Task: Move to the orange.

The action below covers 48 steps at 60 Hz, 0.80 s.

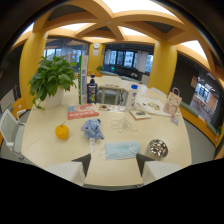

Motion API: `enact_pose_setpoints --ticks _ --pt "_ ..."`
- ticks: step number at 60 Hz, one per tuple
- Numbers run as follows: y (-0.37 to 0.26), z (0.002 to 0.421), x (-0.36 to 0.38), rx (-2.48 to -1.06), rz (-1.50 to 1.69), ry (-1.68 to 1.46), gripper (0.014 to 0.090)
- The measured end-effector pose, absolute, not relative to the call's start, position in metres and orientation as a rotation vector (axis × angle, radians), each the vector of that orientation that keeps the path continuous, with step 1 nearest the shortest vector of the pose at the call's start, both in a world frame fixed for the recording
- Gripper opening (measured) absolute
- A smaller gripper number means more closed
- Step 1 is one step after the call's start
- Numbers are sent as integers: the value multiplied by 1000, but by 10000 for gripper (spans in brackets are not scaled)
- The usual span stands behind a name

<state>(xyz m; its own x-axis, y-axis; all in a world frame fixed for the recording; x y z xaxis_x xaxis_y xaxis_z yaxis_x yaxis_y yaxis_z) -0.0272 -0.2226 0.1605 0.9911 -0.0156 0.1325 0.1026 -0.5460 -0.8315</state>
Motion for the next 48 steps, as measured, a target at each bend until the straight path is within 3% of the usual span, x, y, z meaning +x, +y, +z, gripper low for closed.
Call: enact_pose_setpoints --ticks 1,6,7,8,16,35,48 --pt "-257 179 -41 -2150 -147 -58 857" --pt "-264 180 -46 -2148 -151 -55 858" --pt "-232 162 -33 -2143 -156 -57 856" --pt "-265 180 -48 -2149 -155 -55 858" --pt "-290 185 -77 -2153 -152 -43 858" --pt "-288 154 -170 -2166 -71 -69 858" --pt "-252 133 -230 -2182 -8 -113 860"
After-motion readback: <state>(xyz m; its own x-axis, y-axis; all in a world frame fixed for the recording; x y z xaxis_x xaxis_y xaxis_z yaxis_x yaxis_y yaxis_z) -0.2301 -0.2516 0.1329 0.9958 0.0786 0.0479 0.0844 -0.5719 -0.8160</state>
